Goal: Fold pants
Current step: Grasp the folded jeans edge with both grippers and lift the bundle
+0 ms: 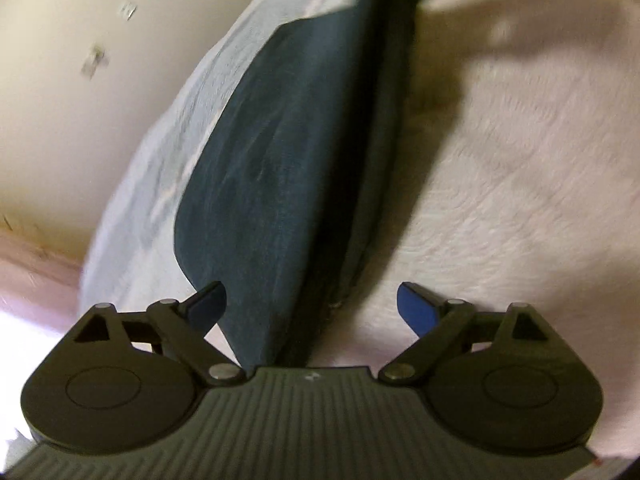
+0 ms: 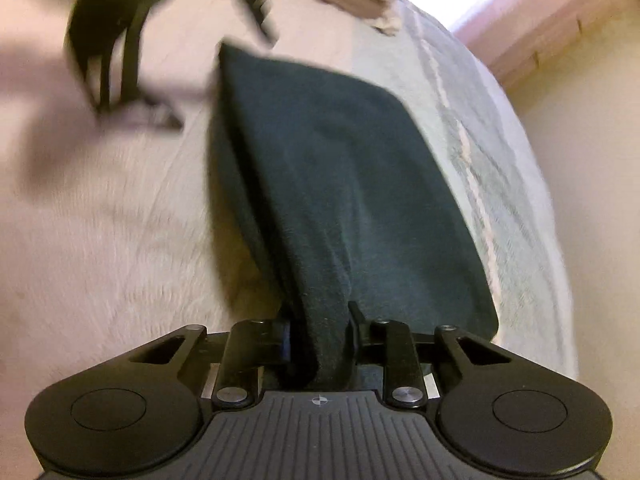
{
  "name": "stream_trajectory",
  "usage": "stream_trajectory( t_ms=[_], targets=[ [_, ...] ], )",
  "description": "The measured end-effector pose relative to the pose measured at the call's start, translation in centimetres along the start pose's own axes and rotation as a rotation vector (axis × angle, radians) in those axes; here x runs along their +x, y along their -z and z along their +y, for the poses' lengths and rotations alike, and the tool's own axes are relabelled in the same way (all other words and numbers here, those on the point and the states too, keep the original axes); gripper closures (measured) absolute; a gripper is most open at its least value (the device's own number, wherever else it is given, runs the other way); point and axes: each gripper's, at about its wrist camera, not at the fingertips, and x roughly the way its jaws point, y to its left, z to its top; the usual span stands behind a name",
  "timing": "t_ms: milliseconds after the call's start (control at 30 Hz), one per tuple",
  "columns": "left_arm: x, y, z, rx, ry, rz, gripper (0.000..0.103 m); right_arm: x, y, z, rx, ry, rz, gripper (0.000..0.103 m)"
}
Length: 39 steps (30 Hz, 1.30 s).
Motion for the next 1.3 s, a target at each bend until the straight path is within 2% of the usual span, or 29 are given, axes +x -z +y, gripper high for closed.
stream_trajectory(
  t_ms=[33, 67, 100, 133, 200, 267, 367, 500, 600, 800, 1033, 1167, 1300],
  targets=[
    [0.6, -0.2, 0.0, 0.022, -0.023, -0.002, 0.015, -0.4, -0.5, -1.4, 0.036, -0.033, 0.007, 0.081],
    [1.0, -0.5, 0.1, 0.037, -0.041, 0.000, 0.021, -0.7, -1.1, -2.9, 0.072, -0.068, 0.015, 0.081],
    [1.4, -0.7, 0.4, 0.044, -0.050, 0.005, 0.038, -1.0, -1.5, -4.1, 0.093, -0.088, 0.022, 0.081],
    [1.7, -1.0, 0.9, 0.043, -0.042, 0.017, 0.046, -1.1, -1.9, -5.2, 0.088, -0.100, 0.032, 0.081],
    [1.7, -1.7, 2.2, 0.014, 0.028, 0.027, 0.072, -2.3, -2.6, -5.6, 0.061, -0.125, 0.039, 0.082],
    [1.3, -2.4, 3.7, -0.005, 0.075, 0.046, 0.076, -2.9, -2.4, -5.9, 0.033, -0.137, 0.046, 0.082],
    [0.4, -3.5, 7.4, -0.111, 0.167, 0.073, 0.078, -3.4, -2.7, -6.8, 0.009, -0.146, 0.055, 0.083],
    [-0.1, -5.8, 11.3, -0.165, 0.247, 0.115, 0.079, -4.4, -3.2, -8.8, 0.017, -0.166, 0.064, 0.083],
    [-0.2, -7.1, 12.8, -0.172, 0.285, 0.152, 0.079, -5.3, -3.4, -10.7, 0.024, -0.185, 0.058, 0.083],
    [0.4, -9.9, 15.5, -0.228, 0.321, 0.240, 0.079, -5.2, -3.4, -14.8, -0.012, -0.262, 0.027, 0.084],
    [0.6, -12.7, 19.0, -0.299, 0.339, 0.349, 0.079, -4.8, -3.7, -20.6, -0.044, -0.391, -0.018, 0.085],
    [0.3, -13.9, 20.7, -0.337, 0.363, 0.370, 0.080, -4.9, -3.9, -23.0, -0.090, -0.440, -0.024, 0.086],
    [-0.4, -15.0, 22.8, -0.398, 0.426, 0.357, 0.080, -5.9, -4.3, -25.2, -0.111, -0.467, -0.014, 0.087]
  ],
)
